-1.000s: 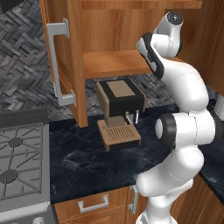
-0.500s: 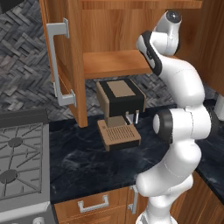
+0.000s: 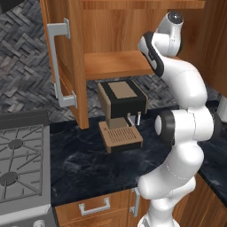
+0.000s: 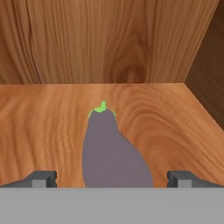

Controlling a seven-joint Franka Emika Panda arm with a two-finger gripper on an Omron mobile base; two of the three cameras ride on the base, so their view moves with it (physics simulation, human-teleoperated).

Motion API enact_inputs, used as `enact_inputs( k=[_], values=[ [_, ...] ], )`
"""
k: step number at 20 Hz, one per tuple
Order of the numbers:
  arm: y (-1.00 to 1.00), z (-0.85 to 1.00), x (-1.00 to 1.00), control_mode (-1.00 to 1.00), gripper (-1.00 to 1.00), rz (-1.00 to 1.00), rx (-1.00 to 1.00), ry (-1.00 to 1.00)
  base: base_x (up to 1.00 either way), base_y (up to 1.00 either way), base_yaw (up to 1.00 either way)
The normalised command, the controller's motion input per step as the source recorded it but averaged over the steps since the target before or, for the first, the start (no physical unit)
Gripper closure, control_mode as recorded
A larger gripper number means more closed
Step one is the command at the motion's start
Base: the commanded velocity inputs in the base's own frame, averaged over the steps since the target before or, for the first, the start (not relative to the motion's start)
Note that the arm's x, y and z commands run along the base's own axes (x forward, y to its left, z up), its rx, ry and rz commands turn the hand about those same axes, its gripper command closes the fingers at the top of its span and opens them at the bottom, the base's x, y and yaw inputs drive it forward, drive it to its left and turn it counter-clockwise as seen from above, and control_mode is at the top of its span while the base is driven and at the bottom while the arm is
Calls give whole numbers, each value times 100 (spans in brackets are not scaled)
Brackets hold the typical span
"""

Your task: Pick the eggplants from the cabinet and place them in one bowl. Pick the potato from the sink and place it in the other bowl.

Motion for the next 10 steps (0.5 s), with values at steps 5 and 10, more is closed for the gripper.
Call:
enact_inputs(
  k=[5,10],
  values=[
    [0,-8,1,-100,-100,0,0,0,0,0,0],
    [0,-5,12,-100,-100,0,0,0,0,0,0]
  ],
)
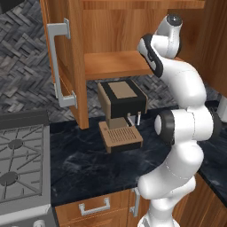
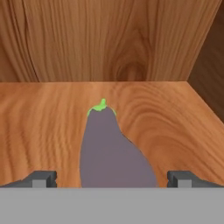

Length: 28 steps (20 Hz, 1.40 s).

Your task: Pick the eggplants from the cabinet and place them in one bowl. Pick the potato from the sink and place it in the other bowl.

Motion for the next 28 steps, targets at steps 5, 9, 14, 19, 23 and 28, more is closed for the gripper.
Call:
enact_inputs(
  k=[5,9,14,19,23,28],
  values=[
    [0,-7,21,-100,-100,0,0,0,0,0,0],
    [0,-1,3,-100,-100,0,0,0,0,0,0],
    [0,0,0,-100,-100,0,0,0,0,0,0],
    [0,0,0,-100,-100,0,0,0,0,0,0],
    [0,0,0,-100,-100,0,0,0,0,0,0],
    [0,0,0,-100,100,0,0,0,0,0,0]
  ],
)
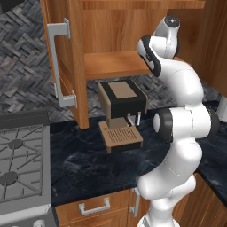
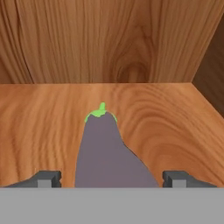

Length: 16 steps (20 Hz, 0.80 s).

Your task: Pick the eggplants from the cabinet and place them in one bowl. Pick the potato from the sink and place it in the other bowl.

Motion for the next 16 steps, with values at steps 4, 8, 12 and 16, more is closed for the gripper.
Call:
enact_inputs(
  k=[4,8,12,16],
  values=[
    [0,0,0,-100,100,0,0,0,0,0,0],
    [0,0,0,-100,100,0,0,0,0,0,0],
    [-8,0,-35,-100,100,0,2,-4,0,0,0],
    [-9,0,-68,-100,100,0,2,-12,0,0,0]
  ],
)
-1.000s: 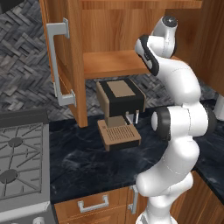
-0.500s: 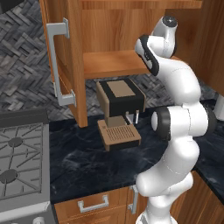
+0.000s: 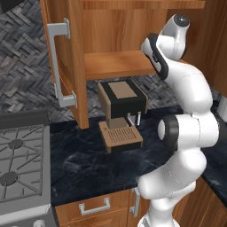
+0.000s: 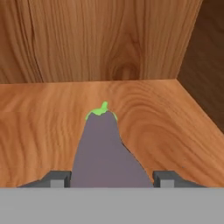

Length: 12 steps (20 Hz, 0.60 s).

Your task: Pick the eggplants from the cabinet and place them in one bowl. Pick the potato from the sink and place it in the other bowl.

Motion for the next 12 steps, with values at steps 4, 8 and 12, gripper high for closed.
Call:
enact_inputs(
  k=[4,8,12],
  values=[
    [-4,0,-68,-100,100,0,0,-14,0,0,0],
    [0,2,-68,-100,100,0,0,-7,0,0,0],
    [0,30,-66,-100,100,0,0,0,0,0,0]
  ],
)
